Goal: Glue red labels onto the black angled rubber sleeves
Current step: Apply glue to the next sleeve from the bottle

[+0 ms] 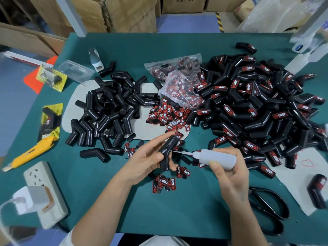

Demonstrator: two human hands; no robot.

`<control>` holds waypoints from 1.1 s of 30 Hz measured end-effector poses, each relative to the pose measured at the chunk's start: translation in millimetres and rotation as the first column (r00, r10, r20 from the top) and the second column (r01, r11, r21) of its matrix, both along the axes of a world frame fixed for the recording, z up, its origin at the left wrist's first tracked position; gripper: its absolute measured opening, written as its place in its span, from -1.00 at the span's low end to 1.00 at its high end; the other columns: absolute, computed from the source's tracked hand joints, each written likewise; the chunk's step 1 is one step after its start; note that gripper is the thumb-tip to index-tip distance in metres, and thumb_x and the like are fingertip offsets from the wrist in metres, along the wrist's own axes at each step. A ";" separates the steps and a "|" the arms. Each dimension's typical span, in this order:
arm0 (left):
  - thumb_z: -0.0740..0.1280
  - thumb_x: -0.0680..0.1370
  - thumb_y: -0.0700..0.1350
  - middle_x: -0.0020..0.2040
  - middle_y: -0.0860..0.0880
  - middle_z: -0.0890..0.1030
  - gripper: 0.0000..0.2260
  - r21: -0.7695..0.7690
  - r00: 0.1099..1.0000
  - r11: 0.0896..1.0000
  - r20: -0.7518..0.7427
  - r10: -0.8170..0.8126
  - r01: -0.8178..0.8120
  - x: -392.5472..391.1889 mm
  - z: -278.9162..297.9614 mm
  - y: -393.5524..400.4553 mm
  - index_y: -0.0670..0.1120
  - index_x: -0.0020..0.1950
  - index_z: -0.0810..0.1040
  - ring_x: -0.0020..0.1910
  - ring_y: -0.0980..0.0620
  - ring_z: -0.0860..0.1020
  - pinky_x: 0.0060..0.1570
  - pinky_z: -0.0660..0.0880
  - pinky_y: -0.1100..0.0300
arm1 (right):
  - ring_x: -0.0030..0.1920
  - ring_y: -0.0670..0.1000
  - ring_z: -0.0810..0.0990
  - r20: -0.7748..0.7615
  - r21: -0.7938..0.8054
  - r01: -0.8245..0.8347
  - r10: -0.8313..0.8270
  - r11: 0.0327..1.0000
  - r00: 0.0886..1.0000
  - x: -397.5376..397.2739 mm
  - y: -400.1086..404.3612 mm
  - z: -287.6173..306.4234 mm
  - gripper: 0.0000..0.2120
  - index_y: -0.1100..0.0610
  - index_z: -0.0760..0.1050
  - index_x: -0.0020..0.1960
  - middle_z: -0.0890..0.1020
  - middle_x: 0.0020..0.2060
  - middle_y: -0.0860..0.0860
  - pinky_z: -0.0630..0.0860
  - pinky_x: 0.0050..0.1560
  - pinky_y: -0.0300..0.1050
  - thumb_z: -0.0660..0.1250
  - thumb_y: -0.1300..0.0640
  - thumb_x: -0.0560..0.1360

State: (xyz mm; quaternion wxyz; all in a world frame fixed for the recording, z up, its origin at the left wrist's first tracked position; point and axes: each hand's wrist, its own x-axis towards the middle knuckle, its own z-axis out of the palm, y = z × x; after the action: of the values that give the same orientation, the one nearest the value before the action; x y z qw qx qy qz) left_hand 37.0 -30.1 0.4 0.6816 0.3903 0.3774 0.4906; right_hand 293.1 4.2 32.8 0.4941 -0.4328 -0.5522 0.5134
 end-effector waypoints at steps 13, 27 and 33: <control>0.44 0.63 0.03 0.03 -0.05 0.57 -0.40 0.004 1.000 1.000 -0.005 -0.012 0.012 0.2 4.4 0.3 0.04 0.64 0.34 -0.05 -0.15 0.71 0.27 0.49 -0.36 | -0.04 -0.20 0.65 0.014 0.052 0.029 -0.030 0.998 0.999 0.6 1.0 3.1 -0.74 -0.26 0.57 0.12 0.66 0.00 -0.21 0.56 -0.07 -0.38 0.42 0.03 0.49; 0.43 0.64 0.02 0.02 -0.07 0.58 -0.39 0.012 0.999 1.000 -0.034 -0.016 0.016 0.3 2.8 -0.1 0.03 0.66 0.32 -0.06 -0.16 0.70 0.26 0.54 -0.30 | -0.08 -0.20 0.66 0.014 0.055 0.019 -0.020 0.998 1.000 0.9 -0.2 4.6 -0.75 -0.26 0.57 0.11 0.66 -0.02 -0.20 0.56 -0.10 -0.38 0.43 0.02 0.48; 0.42 0.65 0.01 0.02 -0.06 0.56 -0.39 0.024 0.998 0.999 -0.046 -0.034 0.035 0.1 1.8 -0.4 0.02 0.67 0.29 -0.06 -0.15 0.70 0.24 0.48 -0.40 | -0.08 -0.22 0.64 0.020 0.051 0.021 -0.022 0.998 1.000 0.4 -0.2 4.8 -0.75 -0.27 0.58 0.10 0.65 -0.03 -0.23 0.54 -0.12 -0.40 0.43 0.01 0.47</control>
State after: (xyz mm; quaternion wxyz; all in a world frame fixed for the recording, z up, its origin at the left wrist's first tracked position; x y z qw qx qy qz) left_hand 37.1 -30.5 2.2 0.6762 0.4162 0.3800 0.4745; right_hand 293.5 3.9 37.6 0.5047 -0.4313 -0.5655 0.4894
